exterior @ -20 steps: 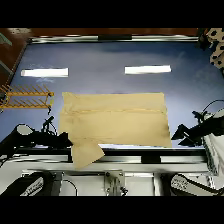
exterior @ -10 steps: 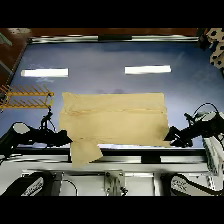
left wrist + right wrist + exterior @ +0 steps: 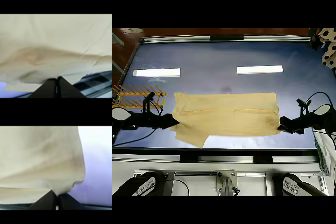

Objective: Fold the shirts.

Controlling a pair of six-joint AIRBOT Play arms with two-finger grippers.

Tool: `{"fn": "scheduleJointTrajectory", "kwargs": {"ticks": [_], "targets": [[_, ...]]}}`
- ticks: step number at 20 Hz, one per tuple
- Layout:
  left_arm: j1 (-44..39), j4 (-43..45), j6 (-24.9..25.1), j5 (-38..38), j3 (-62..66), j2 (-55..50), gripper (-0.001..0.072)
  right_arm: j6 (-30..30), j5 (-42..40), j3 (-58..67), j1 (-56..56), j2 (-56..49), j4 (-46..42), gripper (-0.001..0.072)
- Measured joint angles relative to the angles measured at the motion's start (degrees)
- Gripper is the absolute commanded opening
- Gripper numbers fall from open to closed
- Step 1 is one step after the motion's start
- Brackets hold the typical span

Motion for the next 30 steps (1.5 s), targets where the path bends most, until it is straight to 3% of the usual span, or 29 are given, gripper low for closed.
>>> {"fn": "scheduleJointTrajectory", "kwargs": {"ticks": [7,14,24,25,26,27,30], "targets": [[3.67,-3.08,1.01,-0.04,15.21,-16.92,0.0031,3.15,-7.06,17.14,7.23,-9.64,2.05,0.0071],[3.63,-7.85,-0.94,-0.98,30.75,-34.38,0.003,7.15,-8.39,29.27,8.81,-22.16,1.66,0.0071],[3.39,-13.42,-0.61,1.25,34.62,-39.91,0.003,8.57,-11.85,30.86,9.01,-26.32,2.51,0.0086],[3.39,-13.44,-0.76,1.46,34.67,-40.22,0.0079,8.92,-11.91,30.86,9.01,-26.36,2.71,0.0185],[3.39,-13.51,-1.38,1.53,34.69,-40.5,0.0298,9.14,-11.96,30.86,9.03,-26.38,2.89,0.0477],[3.39,-13.62,-2.19,1.53,34.71,-40.83,0.0521,9.22,-11.93,30.88,9.01,-26.38,2.97,0.0603],[3.58,-13.64,-3.69,0.57,35.12,-41.16,0.0548,8.87,-10.05,30.97,8.55,-26.23,3.15,0.0603]]}}
